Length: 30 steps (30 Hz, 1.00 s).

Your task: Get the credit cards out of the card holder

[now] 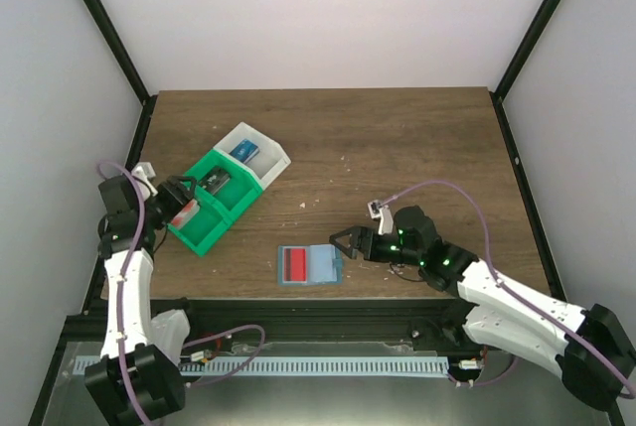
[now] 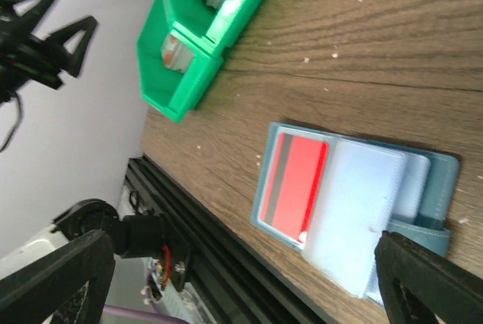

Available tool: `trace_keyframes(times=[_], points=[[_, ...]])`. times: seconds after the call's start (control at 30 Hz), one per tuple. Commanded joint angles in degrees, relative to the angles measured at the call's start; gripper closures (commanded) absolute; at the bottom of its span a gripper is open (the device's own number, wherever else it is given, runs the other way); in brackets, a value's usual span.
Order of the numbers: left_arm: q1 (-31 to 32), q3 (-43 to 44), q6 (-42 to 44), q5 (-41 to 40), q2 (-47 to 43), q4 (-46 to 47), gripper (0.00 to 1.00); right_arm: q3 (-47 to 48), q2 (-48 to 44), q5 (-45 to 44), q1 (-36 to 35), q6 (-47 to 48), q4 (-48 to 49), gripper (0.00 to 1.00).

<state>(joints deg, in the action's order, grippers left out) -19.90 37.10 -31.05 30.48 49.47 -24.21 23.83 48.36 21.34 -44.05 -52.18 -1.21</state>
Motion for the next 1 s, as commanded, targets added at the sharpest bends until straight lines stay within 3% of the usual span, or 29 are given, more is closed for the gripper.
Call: trace_keyframes(times=[0.0,0.17,0.37,0.63,0.97], points=[[3.3,-0.3,0.9,7.8,-2.2,0.0,0.37,1.1,2.4,-1.0,0.3,0.4,-1.2,0.06],[10.7,-2.8,-1.1,12.2,-4.0,1.0,0.56,-1.6,5.5,1.8,0.3,-1.8,4.1,0.20],[24.2,-10.7,-11.7,10.5,-9.8,8.8,0.60,-1.5,10.4,1.7,-0.9,-3.2,6.6,0.42],[41.3,-13.1,-18.3,2.6,-6.0,13.8,0.70,3.4,19.4,-1.2,-6.5,-3.4,7.5,0.47],[44.3,-22.1,-20.9,4.3,-0.1,24.7,0.81,9.6,30.7,-1.1,-11.1,-4.2,13.1,0.53]])
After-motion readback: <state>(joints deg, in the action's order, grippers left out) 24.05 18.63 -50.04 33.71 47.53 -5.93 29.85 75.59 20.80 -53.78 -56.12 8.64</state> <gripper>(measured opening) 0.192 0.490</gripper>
